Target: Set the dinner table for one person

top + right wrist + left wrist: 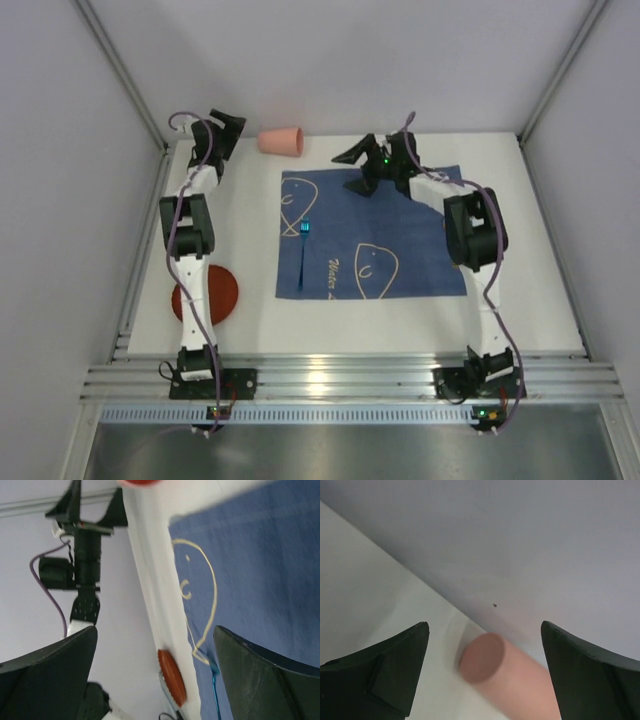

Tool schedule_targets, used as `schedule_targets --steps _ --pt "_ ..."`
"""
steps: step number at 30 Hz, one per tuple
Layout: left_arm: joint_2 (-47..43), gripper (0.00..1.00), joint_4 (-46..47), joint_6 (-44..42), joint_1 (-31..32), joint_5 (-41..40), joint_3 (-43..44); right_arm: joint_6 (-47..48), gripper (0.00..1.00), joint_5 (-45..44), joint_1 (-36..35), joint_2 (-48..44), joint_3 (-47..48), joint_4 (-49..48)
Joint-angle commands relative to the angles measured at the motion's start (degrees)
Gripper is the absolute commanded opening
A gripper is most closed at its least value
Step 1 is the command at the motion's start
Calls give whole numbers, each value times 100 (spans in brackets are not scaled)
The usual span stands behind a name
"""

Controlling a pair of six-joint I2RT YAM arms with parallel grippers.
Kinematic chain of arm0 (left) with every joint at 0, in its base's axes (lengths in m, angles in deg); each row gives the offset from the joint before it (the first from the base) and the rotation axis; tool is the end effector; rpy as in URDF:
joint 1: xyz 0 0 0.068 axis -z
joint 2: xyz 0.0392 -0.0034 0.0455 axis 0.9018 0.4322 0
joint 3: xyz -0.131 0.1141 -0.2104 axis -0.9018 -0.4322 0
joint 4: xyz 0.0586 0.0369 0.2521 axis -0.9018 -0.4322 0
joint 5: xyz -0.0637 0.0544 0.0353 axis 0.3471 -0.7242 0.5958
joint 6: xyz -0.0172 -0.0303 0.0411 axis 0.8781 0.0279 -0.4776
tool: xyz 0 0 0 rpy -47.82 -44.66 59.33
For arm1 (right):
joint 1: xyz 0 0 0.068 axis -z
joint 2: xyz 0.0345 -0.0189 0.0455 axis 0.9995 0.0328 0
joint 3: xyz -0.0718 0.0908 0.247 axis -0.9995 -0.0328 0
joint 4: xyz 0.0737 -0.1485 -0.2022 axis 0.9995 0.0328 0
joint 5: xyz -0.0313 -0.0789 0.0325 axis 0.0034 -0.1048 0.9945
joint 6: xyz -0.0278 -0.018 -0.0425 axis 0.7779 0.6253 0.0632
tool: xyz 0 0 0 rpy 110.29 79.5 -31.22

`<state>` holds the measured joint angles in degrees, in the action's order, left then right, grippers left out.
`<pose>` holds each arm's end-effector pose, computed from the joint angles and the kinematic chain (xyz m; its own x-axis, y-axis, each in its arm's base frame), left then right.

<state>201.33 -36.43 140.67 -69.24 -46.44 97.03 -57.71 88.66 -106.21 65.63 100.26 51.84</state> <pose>0.5956 0.0460 0.1702 -0.1637 -0.8444 -0.5100 -0.1839 0.5341 -0.8252 0.5070 0.1875 0.1790 -0.8399 0.5396 -0.0587 0.1265 0.2997 0.9456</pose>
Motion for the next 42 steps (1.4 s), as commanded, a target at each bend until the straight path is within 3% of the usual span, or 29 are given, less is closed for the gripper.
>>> schedule_targets --steps 1,3,7,14,21,30,42 --pt "803 98 644 1141 27 189 1115 470 100 101 51 -1411 -913 -243" --pt "1260 99 1022 1588 71 242 1372 636 100 180 147 -1780 -1353 -182" --pt "1675 99 1233 1635 211 382 1778 910 100 321 305 -1818 -1207 125" --pt "1825 99 1287 1486 467 1243 1804 980 100 646 394 -650 664 732" --pt "797 98 1313 1012 748 1780 83 234 100 472 350 852 2316 407" --pt "497 98 944 827 871 2035 -86 -416 100 207 -10 1698 2512 -224" --pt "260 98 829 624 950 2061 -384 -901 100 154 -309 1997 2855 -691"
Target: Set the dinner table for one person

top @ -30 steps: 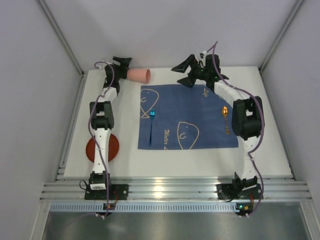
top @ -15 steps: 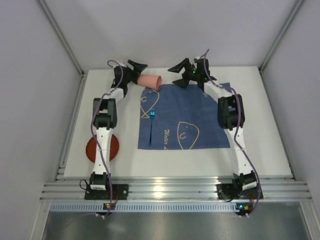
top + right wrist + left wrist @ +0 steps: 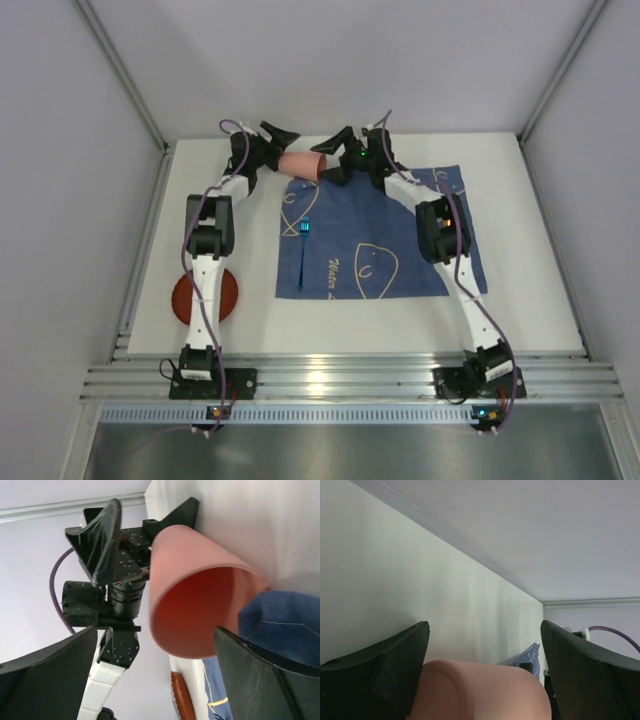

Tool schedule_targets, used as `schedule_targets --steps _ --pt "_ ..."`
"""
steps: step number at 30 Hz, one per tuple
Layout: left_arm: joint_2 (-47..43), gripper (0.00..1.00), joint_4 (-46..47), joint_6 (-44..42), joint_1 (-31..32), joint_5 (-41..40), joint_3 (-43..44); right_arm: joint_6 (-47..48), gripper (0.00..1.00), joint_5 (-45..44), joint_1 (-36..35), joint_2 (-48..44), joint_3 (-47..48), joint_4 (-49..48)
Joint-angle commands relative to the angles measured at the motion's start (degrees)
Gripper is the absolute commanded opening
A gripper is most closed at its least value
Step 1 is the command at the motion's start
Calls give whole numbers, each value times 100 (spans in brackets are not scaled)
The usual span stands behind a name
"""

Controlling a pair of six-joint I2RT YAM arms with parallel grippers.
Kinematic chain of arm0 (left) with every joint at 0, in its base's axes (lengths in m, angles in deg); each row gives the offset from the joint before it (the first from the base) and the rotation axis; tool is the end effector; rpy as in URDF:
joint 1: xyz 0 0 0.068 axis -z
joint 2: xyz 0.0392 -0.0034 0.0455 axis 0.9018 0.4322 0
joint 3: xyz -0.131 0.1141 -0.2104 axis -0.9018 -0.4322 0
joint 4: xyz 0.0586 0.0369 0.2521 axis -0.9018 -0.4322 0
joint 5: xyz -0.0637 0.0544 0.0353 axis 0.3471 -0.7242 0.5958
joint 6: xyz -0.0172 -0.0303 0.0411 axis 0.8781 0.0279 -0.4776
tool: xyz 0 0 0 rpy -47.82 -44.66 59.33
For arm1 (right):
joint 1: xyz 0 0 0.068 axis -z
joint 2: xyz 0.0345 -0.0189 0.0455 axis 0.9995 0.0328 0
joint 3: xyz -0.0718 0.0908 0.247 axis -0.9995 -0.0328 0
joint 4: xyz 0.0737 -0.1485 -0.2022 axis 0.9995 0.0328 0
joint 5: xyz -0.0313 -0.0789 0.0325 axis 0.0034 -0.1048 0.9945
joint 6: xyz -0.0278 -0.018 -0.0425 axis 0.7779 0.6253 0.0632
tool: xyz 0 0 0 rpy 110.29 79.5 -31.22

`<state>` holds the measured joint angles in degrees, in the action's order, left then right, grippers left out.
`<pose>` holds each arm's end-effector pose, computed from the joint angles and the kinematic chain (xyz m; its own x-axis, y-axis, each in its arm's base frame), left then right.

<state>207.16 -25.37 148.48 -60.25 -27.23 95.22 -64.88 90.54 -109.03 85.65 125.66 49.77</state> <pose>0.5961 -0.0591 0.1214 -0.5299 -0.7718 -0.3515 0.0487 0.3861 -0.9212 0.5556 0.2355 0.1394 -0.8636 0.5041 -0.0113 0.0989 0.1915 0.9765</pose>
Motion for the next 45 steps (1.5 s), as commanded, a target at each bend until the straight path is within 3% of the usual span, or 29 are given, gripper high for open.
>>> schedule_targets --steps 1,7,10,11,15,16,18,20,31,37,40,41,43,44,45 --pt "-341 98 -277 -156 52 140 -247 -193 100 -51 -19 -13 315 -519" --pt "-376 98 -277 -174 95 193 -265 -368 98 -131 -98 118 385 -659" --pt "-420 98 -320 -235 104 237 -265 -386 69 -166 -177 250 561 -598" --pt "-438 98 -338 -261 104 228 -273 -377 53 -183 -194 311 613 -555" --pt "-482 98 -365 -262 113 272 -265 -325 32 -245 -300 408 781 -388" --pt "-499 98 -338 -253 113 281 -256 -324 21 -245 -326 426 798 -378" --pt "-534 98 -338 -270 113 298 -238 -281 8 -245 -344 461 859 -300" --pt "-631 98 -373 -366 104 307 -230 -280 0 -245 -370 444 869 -291" --pt "-1895 98 -1304 -1280 -282 -790 -133 -1194 0 -666 -20 93 1080 -1415" --pt "-2388 98 -2016 -2036 -309 -1266 148 -634 0 -114 752 -1004 1 -1434" --pt "-2529 98 -2542 -2326 -309 -1170 149 840 0 -16 1314 -2111 -800 390" --pt "-2573 98 -2631 -2431 -309 -1135 0 1758 0 -77 1456 -2584 -880 1674" --pt "-2801 98 -2763 -2529 -309 -976 -290 2729 0 -498 1825 -2947 -688 2973" --pt "-2889 98 -2781 -2546 -300 -932 -456 3648 0 -726 1914 -3158 -269 3623" --pt "-2995 98 -2790 -2581 -300 -897 -815 4083 0 -1337 1984 -3230 13 4952"
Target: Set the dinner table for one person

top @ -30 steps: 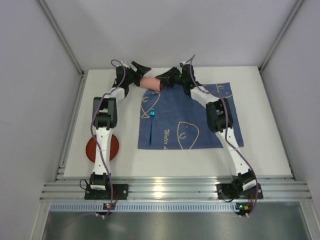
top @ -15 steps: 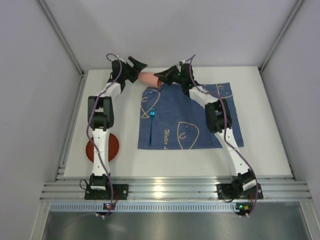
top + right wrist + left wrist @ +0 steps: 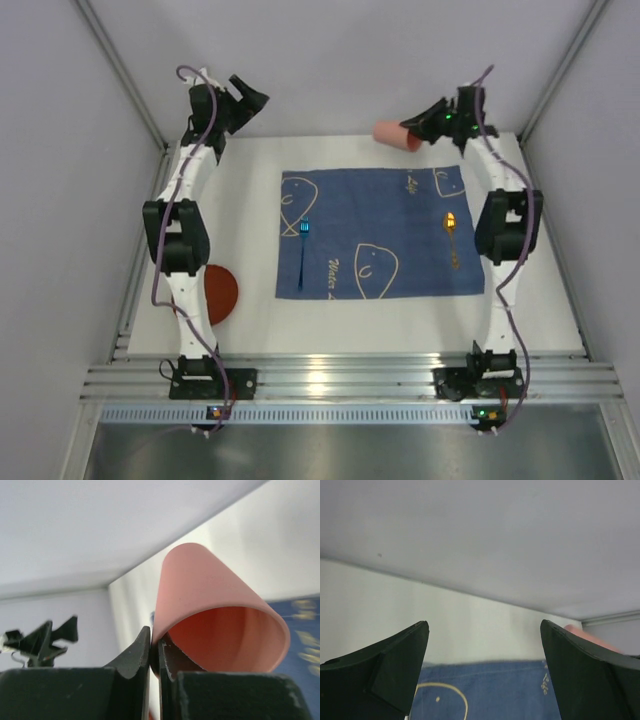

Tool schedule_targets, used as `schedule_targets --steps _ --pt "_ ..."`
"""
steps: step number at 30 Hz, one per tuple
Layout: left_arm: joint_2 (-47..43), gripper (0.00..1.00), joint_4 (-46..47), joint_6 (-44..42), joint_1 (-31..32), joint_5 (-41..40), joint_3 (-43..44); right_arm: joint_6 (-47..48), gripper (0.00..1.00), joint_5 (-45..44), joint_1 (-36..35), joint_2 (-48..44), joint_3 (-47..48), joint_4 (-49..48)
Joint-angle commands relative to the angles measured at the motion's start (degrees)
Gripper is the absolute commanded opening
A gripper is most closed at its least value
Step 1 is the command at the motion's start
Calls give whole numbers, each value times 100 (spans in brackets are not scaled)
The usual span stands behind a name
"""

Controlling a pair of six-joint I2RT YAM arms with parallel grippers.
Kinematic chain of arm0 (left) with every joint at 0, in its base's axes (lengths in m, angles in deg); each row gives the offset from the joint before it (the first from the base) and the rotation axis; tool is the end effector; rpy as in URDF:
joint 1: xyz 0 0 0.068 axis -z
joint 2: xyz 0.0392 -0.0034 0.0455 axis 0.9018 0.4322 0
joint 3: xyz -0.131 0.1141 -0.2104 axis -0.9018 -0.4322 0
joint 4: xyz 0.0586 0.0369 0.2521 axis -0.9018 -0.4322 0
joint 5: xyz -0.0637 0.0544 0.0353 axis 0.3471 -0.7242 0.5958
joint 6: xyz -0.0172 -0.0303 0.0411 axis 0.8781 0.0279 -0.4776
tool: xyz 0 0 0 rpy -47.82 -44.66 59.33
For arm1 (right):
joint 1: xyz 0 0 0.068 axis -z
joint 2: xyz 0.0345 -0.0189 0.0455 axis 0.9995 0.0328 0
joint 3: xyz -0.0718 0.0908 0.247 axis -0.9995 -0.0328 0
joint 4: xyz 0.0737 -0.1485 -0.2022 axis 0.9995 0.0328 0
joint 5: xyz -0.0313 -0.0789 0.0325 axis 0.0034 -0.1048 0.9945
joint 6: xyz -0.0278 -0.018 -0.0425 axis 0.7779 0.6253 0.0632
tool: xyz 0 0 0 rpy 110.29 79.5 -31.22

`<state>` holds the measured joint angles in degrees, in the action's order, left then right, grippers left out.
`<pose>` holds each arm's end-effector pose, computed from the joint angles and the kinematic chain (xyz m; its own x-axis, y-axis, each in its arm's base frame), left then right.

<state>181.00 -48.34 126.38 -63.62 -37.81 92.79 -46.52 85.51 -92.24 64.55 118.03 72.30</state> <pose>0.5413 -0.0170 0.3182 -0.3160 -0.6427 -0.6979 0.0906 0.7118 -0.6965 0.5469 0.0586 0.2609 -0.6820 0.6912 -0.2391 0.1029 0.4144 0.9042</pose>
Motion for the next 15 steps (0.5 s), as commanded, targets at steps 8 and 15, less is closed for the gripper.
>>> schedule_targets --steps 8,15 --pt "-1134 98 -968 -583 37 722 -2278 4203 0 -3439 307 -1270 624 5875" --pt "-1908 98 -1125 -872 63 531 -3318 4256 0 -4320 -238 -999 725 6244"
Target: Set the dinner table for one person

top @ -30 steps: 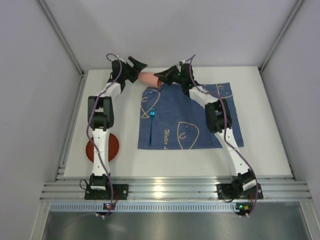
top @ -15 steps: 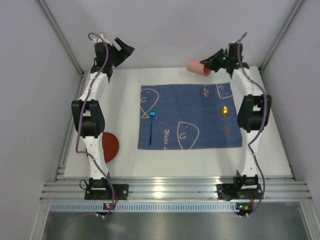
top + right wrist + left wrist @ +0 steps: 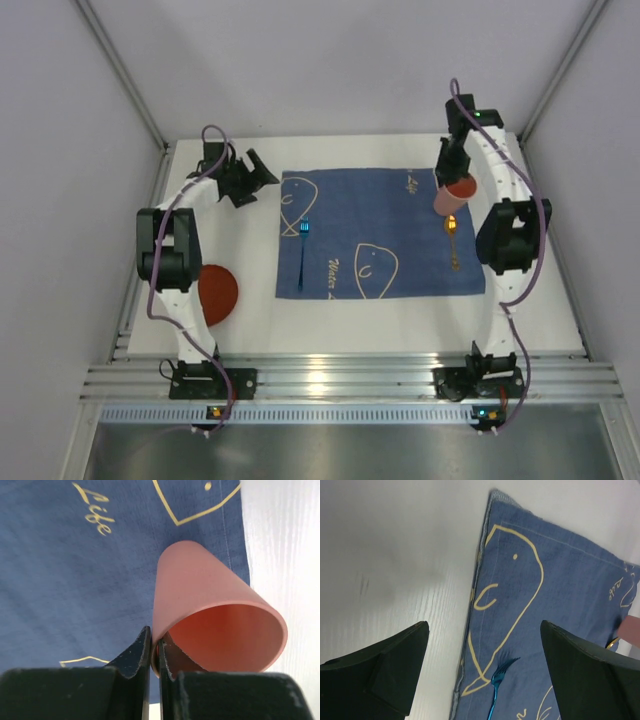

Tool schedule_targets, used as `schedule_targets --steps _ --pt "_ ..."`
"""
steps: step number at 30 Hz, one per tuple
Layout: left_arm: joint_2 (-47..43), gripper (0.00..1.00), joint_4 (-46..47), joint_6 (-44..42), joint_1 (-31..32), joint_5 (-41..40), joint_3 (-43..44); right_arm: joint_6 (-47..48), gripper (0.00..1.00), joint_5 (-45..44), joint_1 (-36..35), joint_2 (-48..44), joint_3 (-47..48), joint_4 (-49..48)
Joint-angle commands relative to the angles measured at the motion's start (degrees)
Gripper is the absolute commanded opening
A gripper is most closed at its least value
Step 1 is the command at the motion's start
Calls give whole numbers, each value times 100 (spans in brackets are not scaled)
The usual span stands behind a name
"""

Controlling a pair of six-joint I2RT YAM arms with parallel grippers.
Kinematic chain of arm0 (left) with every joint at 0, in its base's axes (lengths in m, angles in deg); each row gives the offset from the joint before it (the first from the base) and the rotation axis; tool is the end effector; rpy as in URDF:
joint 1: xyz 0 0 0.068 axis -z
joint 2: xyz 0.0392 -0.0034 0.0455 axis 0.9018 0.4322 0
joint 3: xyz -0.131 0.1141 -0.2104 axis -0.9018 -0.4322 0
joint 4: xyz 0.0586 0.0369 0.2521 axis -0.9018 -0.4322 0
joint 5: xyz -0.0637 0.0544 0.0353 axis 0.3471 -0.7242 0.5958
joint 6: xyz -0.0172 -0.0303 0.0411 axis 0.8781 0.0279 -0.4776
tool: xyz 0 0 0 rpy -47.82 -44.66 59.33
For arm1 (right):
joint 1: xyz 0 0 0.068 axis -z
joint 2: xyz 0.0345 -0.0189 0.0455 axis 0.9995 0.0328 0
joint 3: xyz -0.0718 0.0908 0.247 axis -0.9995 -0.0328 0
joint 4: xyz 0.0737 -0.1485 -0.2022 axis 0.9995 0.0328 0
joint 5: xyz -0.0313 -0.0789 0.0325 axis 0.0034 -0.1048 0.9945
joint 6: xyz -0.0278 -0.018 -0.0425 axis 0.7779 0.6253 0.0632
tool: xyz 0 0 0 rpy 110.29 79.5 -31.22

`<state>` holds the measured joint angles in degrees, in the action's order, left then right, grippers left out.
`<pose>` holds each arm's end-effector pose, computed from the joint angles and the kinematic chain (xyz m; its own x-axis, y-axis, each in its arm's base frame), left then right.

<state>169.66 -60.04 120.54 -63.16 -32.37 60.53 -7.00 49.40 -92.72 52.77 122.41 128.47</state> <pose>0.4585 -0.0228 0.2015 -0.7141 -0.5379 -0.4480 -0.1714 0.7548 -0.6331 0.4477 0.0338 0.3090 -0.8584 0.3007 -0.4156 0.2830 0.9533 0.1052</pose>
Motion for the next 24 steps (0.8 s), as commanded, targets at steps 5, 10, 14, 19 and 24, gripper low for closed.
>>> schedule_targets --steps 5,10,14,19,24 --pt "-1037 98 -343 -500 17 -102 -293 471 0 -1289 -462 732 762 663" --pt "-1257 98 -518 -649 17 -172 -400 427 0 -1562 -524 971 1184 637" --pt "-1345 98 -633 -738 17 -216 -382 401 0 -1862 -507 962 1492 576" --pt "-1337 98 -721 -764 17 -207 -347 340 0 -1493 -472 1033 1336 321" --pt "-1319 98 -932 -799 17 -462 -241 199 0 -817 -472 716 413 -339"
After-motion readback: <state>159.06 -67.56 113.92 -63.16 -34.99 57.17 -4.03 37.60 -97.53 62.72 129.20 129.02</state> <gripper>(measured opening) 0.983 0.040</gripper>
